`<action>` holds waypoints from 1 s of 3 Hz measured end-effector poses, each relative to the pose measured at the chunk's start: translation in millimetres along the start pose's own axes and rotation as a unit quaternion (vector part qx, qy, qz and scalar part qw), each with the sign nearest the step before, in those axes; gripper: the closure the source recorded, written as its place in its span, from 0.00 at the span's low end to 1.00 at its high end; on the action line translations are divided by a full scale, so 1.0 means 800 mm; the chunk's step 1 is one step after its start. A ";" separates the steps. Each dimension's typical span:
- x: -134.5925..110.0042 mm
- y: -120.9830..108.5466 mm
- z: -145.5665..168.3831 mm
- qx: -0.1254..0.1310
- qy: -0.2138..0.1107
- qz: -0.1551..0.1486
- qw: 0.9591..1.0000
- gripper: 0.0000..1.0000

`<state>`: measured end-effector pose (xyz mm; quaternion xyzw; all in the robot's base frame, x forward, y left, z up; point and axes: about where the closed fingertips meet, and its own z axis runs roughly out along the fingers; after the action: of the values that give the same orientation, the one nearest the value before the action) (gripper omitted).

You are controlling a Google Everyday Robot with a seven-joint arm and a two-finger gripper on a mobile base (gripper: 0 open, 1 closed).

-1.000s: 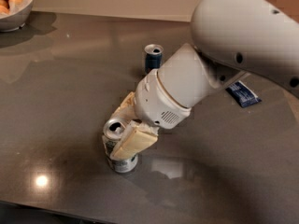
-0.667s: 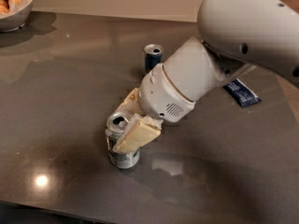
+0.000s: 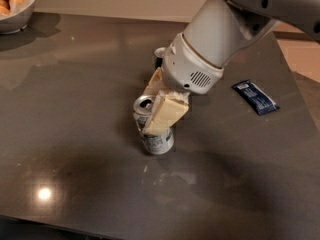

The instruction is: Knock 7up can over

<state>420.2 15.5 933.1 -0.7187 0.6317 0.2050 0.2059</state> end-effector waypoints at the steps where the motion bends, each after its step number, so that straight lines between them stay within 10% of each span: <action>1: 0.023 -0.021 -0.020 0.016 0.083 -0.026 0.996 1.00; 3: 0.053 -0.030 -0.023 0.031 0.220 -0.080 0.972 1.00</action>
Offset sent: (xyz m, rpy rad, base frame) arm 0.0392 -0.0557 -0.0056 -0.5088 -0.2251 0.0620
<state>450.0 -26.8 925.7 -0.7878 0.6078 0.0044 0.1000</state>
